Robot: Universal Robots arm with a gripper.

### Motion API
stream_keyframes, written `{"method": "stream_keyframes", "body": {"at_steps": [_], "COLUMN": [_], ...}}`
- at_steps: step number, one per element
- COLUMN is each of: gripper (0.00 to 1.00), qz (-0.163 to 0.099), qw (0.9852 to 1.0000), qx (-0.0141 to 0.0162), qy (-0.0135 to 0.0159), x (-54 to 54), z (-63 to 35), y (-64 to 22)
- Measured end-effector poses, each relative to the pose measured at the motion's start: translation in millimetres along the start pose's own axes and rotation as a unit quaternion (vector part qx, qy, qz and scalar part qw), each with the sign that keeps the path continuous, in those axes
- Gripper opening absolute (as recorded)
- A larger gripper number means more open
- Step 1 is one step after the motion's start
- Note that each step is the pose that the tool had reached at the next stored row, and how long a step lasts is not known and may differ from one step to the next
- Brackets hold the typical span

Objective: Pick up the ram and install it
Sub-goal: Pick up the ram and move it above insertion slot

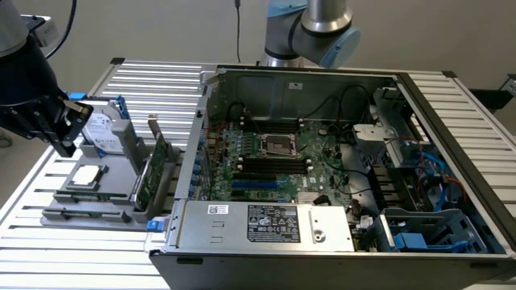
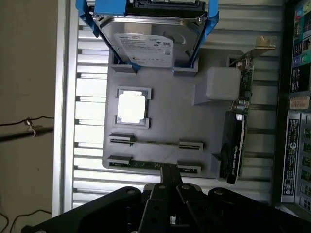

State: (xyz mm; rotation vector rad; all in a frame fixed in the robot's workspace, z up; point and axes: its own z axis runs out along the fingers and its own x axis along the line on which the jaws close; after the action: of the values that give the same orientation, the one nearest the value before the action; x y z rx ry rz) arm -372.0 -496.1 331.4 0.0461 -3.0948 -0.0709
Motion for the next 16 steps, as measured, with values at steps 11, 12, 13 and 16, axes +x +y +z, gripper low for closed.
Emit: {"method": "stream_keyframes", "body": {"at_steps": [11, 12, 13, 16], "gripper": [0.11, 0.11, 0.11, 0.11], "qz": [-0.087, -0.095, -0.105, -0.132], "qw": [0.9962, 0.9954, 0.9945, 0.9913], "qx": [0.0024, 0.0028, 0.0031, 0.0044], "qy": [0.0038, 0.0042, 0.0046, 0.0057], "x": [-0.3, -0.4, -0.4, -0.5], "z": [6.7, 7.5, 8.3, 9.8], "y": [-0.5, -0.5, -0.6, -0.6]}}
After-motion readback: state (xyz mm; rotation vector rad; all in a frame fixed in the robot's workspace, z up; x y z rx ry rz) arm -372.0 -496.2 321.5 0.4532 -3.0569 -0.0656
